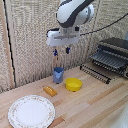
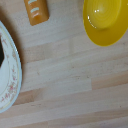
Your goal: Carefully approach the cobalt cup with your gripper. Make sure to hold the cobalt cup delicately with your gripper. Carefully elevate the cobalt cup, moving it off the surface. Position the cobalt cup to hover above the alabaster dining ware. Gently lower the cobalt cup onto the alabaster dining ware. Gradually release your hold on the cobalt cup.
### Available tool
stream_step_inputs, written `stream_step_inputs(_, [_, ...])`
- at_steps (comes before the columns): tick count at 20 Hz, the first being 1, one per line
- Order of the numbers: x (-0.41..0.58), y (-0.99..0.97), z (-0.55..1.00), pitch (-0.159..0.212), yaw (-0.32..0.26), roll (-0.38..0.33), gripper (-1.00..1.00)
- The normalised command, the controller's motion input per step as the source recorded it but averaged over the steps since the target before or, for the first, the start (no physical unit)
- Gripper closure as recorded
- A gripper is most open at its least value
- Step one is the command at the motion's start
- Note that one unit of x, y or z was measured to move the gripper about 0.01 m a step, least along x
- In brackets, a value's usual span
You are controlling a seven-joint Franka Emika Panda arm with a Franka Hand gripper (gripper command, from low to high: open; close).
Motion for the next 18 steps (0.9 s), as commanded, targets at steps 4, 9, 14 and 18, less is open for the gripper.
stream_step_inputs(4, [0.638, -0.21, 0.00, 0.009, -0.003, 0.001, -1.00])
stream_step_inputs(9, [0.606, -0.25, -0.01, 0.016, 0.000, 0.000, -1.00])
stream_step_inputs(14, [0.493, -0.30, -0.09, 0.088, 0.000, 0.000, -1.00])
stream_step_inputs(18, [0.439, -0.41, -0.15, 0.155, 0.000, 0.000, -1.00])
